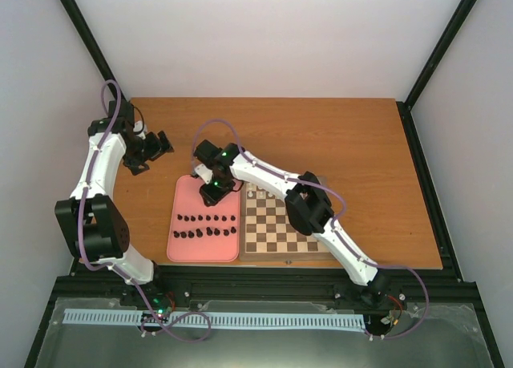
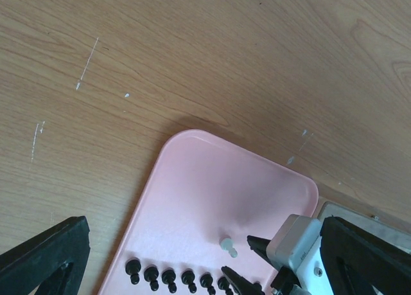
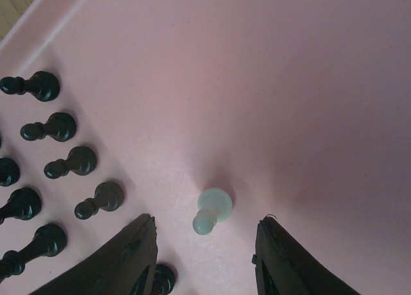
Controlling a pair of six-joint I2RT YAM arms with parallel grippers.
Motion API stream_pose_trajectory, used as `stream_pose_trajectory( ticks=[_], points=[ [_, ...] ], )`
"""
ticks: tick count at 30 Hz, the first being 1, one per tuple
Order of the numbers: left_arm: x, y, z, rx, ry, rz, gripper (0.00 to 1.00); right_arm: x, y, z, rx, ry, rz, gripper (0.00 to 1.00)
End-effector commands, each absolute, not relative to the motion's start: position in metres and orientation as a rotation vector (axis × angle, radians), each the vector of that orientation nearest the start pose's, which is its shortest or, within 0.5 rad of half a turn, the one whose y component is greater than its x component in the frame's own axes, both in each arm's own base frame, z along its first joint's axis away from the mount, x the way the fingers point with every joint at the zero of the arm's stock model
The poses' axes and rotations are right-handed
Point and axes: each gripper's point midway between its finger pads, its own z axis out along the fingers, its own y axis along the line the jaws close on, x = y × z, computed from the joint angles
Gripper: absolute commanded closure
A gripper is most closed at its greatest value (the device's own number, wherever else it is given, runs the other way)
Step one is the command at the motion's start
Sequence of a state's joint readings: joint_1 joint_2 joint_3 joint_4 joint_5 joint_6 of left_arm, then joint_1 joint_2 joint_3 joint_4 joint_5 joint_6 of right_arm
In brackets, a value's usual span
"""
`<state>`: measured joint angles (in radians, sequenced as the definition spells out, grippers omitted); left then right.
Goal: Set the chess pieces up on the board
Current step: Pick up the chess piece from the storage box.
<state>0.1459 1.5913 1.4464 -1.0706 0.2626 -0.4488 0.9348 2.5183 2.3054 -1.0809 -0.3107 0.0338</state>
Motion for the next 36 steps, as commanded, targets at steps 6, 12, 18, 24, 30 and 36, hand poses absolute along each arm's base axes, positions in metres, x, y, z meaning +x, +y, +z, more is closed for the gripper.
stream_pose_trajectory(
  ticks=[6,12,18,24,30,36],
  points=[
    [0.358,0.003,0.187,-0.745,2.665,-0.480,0.00,0.283,0.486,0.033,-1.363,2.661,0.635,0.61],
    [0.357,0.002,0.190,-0.741,2.661,-0.488,0.00,0.287,0.489,0.035,-1.346,2.651,0.627,0.70],
    [0.356,0.001,0.189,-0.740,2.662,-0.491,0.00,0.287,0.488,0.035,-1.344,2.655,0.625,0.83],
    [0.356,0.001,0.189,-0.740,2.659,-0.499,0.00,0.289,0.483,0.040,-1.347,2.651,0.589,0.92],
    [0.356,0.001,0.192,-0.736,2.650,-0.495,0.00,0.300,0.481,0.080,-1.325,2.559,0.556,0.96],
    [0.355,0.001,0.194,-0.733,2.647,-0.491,0.00,0.321,0.459,0.150,-1.188,2.483,0.534,0.97]
  ],
)
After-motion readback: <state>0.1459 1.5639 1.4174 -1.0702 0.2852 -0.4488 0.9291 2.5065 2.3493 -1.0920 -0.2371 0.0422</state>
